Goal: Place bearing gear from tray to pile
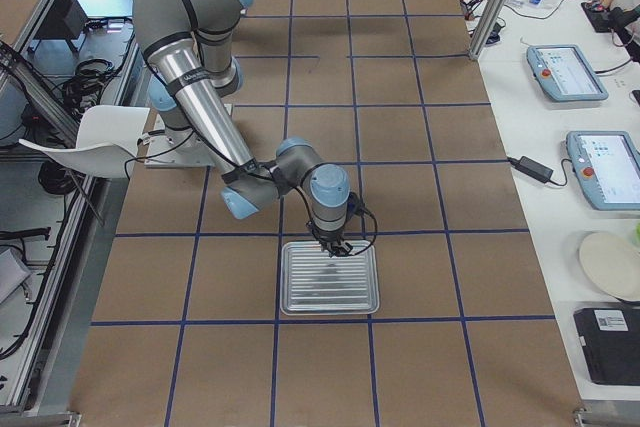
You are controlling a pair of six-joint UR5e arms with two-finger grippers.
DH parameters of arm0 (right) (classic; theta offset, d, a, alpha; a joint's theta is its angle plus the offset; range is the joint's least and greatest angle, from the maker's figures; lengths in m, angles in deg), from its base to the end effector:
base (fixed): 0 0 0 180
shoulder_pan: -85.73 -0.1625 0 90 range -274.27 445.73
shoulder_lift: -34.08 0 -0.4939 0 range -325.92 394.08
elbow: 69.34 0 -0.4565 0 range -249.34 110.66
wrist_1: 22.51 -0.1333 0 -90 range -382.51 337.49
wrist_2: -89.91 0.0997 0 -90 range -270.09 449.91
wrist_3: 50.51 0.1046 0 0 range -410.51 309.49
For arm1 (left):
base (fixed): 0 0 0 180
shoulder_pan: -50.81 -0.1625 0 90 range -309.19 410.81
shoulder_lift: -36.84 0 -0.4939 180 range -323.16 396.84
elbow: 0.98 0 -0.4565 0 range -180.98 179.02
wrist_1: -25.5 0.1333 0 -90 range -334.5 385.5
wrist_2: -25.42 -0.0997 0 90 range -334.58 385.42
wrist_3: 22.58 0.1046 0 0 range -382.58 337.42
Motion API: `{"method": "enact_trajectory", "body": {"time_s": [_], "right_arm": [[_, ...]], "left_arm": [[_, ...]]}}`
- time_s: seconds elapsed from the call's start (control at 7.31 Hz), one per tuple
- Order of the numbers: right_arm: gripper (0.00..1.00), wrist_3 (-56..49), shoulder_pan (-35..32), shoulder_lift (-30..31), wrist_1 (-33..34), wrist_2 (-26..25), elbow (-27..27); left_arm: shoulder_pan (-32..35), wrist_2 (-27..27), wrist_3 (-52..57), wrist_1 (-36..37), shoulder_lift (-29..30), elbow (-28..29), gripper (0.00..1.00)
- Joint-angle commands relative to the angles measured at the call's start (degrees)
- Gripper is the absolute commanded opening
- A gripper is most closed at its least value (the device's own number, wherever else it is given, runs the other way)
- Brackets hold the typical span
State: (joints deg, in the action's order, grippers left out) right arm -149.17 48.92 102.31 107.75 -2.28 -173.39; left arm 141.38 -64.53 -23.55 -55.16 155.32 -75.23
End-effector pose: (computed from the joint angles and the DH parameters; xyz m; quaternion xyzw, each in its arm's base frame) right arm -0.4516 -0.4995 0.2575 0.3854 -0.9217 -0.0091 0.0422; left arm -0.1411 -0.7728 0.3857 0.0035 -0.9996 -0.0296 0.0000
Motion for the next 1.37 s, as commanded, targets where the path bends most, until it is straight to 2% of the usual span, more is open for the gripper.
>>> {"method": "enact_trajectory", "body": {"time_s": [0.0, 0.27, 0.41, 0.68, 0.96, 1.09, 1.23], "right_arm": [[0.16, 17.95, -8.13, 6.10, -10.68, 0.51, -0.53], [0.16, 41.32, -23.93, 9.89, -13.01, -0.28, -2.28], [0.16, 54.92, -30.27, 11.30, -13.89, 0.50, -3.86], [0.16, 82.95, -45.03, 11.06, -12.68, 1.04, -4.32], [0.16, 105.49, -56.04, 5.63, -2.86, 4.02, -3.27], [0.17, 116.82, -61.40, 2.82, 0.57, 5.51, -1.87], [0.17, 127.20, -65.02, -1.13, 3.13, 7.35, 1.71]], "left_arm": [[-10.81, -0.49, 6.46, -1.41, -1.50, -0.29, 0.00], [-20.56, -1.97, 19.10, -3.97, -2.29, -0.81, 0.00], [-24.44, -4.59, 22.65, -4.14, -2.64, -2.56, 0.00], [-29.12, -5.41, 26.55, -3.27, -3.61, -8.86, 0.00], [-32.73, -5.24, 27.16, -1.96, -4.58, -15.90, 0.00], [-33.09, -5.41, 27.25, 1.44, -4.58, -19.06, 0.00], [-33.70, -5.50, 27.43, 6.26, -4.67, -22.84, 0.00]]}}
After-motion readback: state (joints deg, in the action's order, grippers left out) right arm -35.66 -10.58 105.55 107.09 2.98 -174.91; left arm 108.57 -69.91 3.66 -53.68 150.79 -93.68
